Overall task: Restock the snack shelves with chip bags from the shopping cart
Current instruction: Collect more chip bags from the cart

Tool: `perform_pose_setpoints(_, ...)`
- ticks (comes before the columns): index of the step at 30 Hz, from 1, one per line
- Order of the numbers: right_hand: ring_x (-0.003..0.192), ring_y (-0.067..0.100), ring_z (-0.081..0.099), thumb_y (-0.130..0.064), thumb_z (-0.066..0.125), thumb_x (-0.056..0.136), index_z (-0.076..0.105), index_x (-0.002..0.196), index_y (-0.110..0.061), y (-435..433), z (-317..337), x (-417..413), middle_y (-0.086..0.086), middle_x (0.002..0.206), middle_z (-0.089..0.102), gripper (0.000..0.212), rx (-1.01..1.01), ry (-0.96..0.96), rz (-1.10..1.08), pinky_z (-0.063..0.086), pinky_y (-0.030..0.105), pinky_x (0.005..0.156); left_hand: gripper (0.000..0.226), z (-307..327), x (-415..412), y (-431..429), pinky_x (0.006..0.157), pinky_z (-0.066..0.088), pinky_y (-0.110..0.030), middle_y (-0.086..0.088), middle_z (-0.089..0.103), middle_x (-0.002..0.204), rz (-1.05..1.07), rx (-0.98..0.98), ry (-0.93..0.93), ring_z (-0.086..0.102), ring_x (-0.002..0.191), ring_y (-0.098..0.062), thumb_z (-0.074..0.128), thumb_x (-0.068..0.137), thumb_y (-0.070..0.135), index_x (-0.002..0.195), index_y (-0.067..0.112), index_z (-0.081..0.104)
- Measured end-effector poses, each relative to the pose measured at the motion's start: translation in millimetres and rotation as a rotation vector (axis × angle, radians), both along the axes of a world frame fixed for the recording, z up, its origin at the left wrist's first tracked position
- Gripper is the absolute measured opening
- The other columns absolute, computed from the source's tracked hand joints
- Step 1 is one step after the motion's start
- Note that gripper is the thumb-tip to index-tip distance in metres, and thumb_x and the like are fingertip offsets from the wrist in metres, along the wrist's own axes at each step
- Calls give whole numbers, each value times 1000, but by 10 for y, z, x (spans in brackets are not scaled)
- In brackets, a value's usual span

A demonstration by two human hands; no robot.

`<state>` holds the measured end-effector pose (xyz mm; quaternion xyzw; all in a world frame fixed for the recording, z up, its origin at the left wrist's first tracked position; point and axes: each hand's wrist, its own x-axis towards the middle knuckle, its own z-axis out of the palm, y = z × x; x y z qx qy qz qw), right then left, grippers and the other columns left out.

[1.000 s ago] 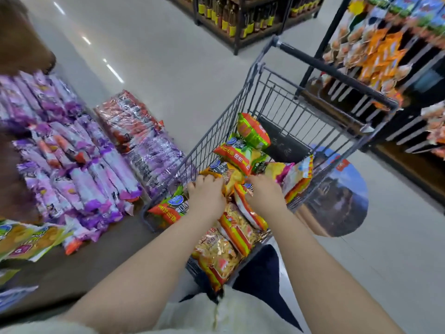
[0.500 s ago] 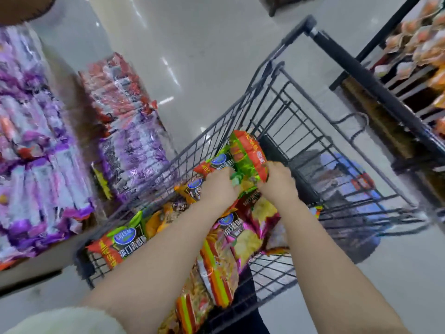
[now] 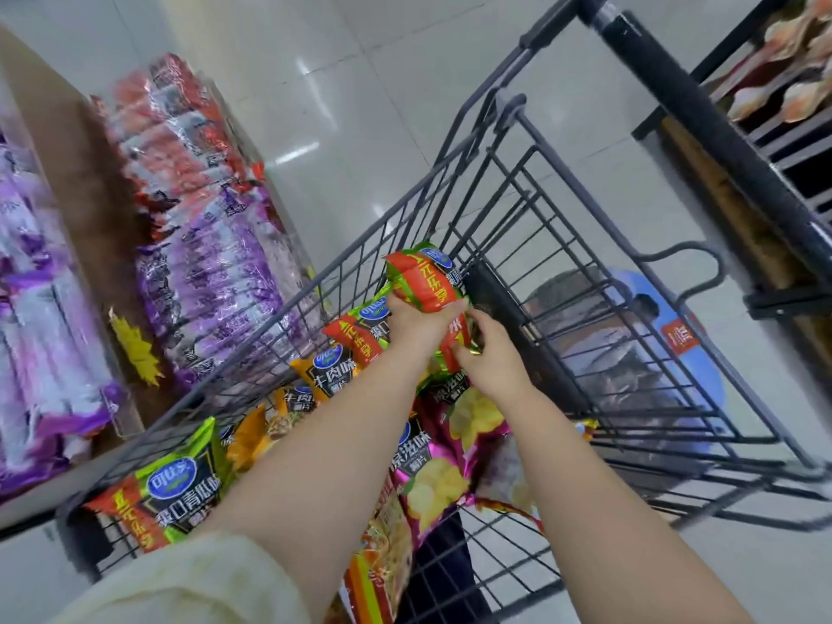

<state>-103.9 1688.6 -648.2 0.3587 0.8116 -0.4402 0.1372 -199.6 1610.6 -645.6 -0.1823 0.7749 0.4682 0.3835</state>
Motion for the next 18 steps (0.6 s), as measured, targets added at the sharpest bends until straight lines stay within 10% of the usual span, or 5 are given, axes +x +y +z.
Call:
perform_pose_setpoints(12,127,17,45,-22,65,90,51,133,-24,42,142,50,0,137,49,45,-139,138,-295,41,35,102,78,121,58,-461,81,53,-38,6,64,106,129,156,-61,64,93,-17,90,64,24,124,30,41)
perform_pose_setpoints(18,114,18,55,-51,77,71,36,142,-32,-132,361,61,0,132,51,84,-524,-92,-15,48,32,86,89,397,347,-1343,90,54,-48,-6,65,118,282,282,-221,67,99,-26,89,63,18,135,23,39)
